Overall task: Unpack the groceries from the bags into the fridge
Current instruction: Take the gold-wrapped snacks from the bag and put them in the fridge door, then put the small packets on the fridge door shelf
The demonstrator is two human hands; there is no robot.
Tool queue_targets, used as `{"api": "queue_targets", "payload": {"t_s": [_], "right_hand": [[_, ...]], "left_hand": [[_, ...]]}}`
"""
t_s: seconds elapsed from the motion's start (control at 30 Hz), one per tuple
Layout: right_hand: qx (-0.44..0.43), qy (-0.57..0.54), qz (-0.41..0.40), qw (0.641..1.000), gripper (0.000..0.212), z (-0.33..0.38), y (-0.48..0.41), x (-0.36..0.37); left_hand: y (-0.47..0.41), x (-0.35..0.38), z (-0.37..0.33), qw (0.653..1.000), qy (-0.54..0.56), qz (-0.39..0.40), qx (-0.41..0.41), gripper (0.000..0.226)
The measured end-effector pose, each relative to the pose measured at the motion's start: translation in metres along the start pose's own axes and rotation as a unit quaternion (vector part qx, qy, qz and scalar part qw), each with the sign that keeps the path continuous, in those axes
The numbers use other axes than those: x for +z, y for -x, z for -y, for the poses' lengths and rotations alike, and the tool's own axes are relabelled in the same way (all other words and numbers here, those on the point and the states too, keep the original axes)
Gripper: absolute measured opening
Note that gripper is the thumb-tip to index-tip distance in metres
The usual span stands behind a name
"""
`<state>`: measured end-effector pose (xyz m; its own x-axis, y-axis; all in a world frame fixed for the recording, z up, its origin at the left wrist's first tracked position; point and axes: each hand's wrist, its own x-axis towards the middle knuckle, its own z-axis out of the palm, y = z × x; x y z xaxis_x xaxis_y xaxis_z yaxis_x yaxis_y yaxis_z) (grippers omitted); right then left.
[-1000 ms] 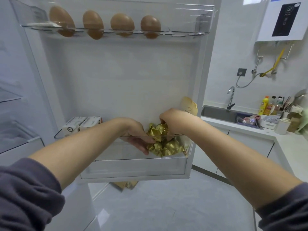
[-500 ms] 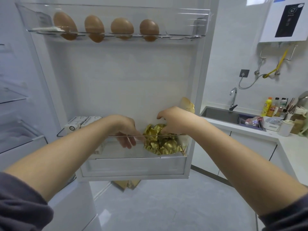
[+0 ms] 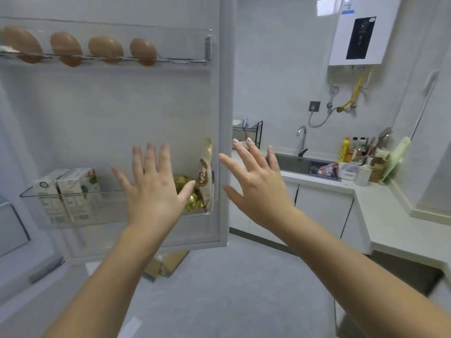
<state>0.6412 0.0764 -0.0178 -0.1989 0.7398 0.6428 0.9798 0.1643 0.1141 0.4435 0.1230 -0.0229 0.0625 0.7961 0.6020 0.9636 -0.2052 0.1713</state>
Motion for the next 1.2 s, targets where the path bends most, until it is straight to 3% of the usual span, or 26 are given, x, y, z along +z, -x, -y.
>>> {"api": "queue_targets", "payload": {"t_s": [0.2,0.53,0.8,1.2], "right_hand": [[0.115,0.069,0.011,0.991,0.066,-0.067,0.089,-0.028],[0.298,0.141,0.086,0.94,0.072,-0.166,0.275,-0.087],[0.443,0.202,0.139,0.862,0.072,-0.208,0.416,-0.149],[0.625,0.246,0.174,0.72,0.069,-0.241,0.572,-0.215]], "left_hand": [[0.059,0.006,-0.106,0.992,0.063,-0.061,0.089,0.092],[0.181,0.032,-0.282,0.952,0.191,0.065,0.228,0.085],[0.268,0.039,-0.407,0.878,0.273,0.154,0.362,0.078],[0.381,0.044,-0.558,0.719,0.372,0.255,0.529,0.072]]}}
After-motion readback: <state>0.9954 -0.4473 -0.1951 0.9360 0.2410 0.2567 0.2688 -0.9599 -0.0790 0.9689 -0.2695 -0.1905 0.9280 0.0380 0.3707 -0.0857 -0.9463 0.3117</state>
